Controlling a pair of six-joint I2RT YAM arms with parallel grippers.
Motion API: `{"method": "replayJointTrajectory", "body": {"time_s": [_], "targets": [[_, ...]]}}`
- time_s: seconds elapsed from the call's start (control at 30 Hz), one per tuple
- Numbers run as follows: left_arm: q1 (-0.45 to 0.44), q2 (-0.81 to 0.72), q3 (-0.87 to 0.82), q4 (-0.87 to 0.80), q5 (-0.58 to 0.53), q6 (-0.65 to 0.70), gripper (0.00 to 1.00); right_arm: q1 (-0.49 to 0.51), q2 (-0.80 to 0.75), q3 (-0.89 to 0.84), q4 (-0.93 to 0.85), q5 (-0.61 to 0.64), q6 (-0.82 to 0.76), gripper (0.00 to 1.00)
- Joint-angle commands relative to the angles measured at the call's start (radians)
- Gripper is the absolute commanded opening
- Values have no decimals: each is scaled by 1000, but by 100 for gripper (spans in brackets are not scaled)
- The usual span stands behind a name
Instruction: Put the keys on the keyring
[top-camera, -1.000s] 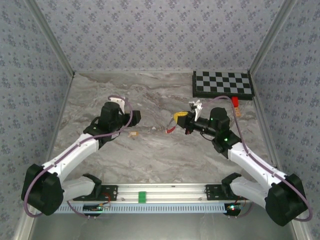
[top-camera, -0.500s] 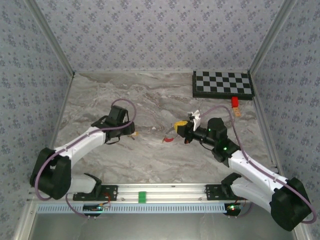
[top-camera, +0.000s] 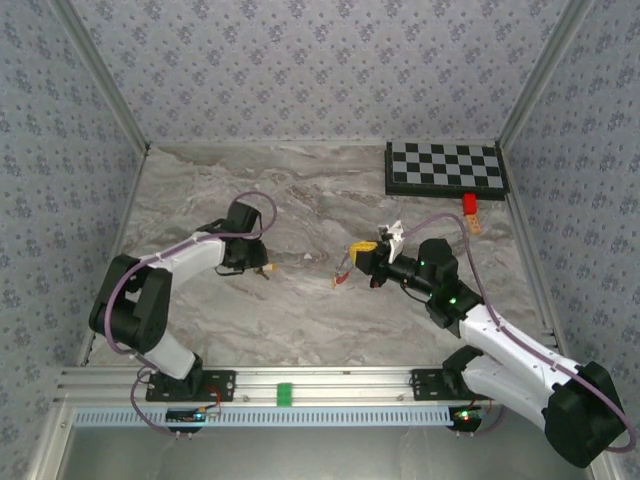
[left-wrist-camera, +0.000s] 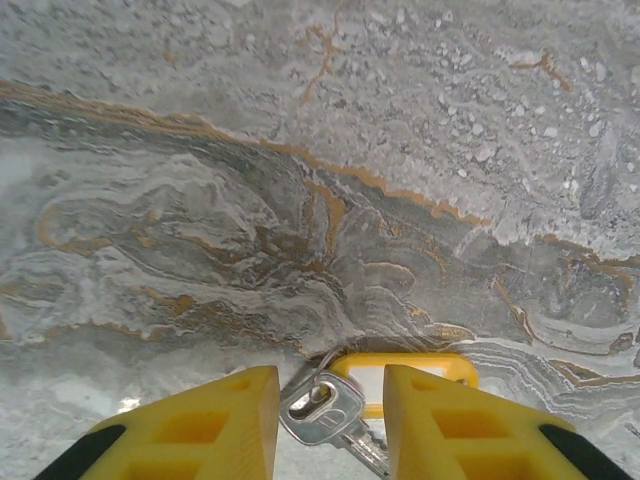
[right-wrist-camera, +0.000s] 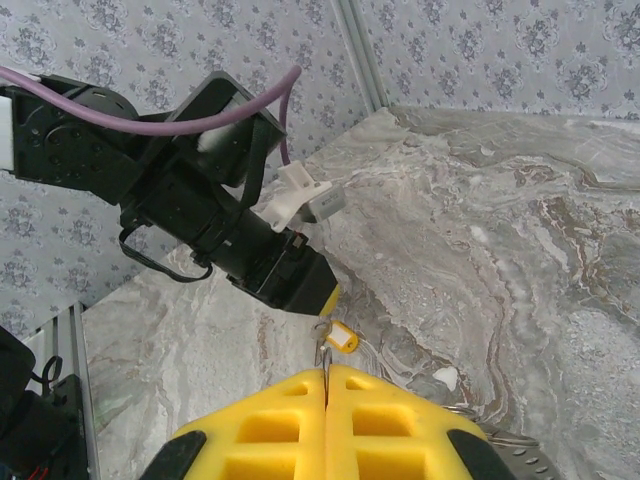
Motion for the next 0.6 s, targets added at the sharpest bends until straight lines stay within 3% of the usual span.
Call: {"method": "replayJointTrajectory", "body": {"time_s": [0.0,0.23,0.5,0.57], "targets": [[3,19,38,-33,26,17,32,7,-11,-3,29,17,-10,0],[13,45,39,-22,39,25,28,7,-8,-3,30,19,-9,0],[18,70,44,-16,50,32,16,7,-7,-1,28,20,-11,0],[18,68,45,-16,53,33,10,7,-9,-1,28,19,-11,0]]}}
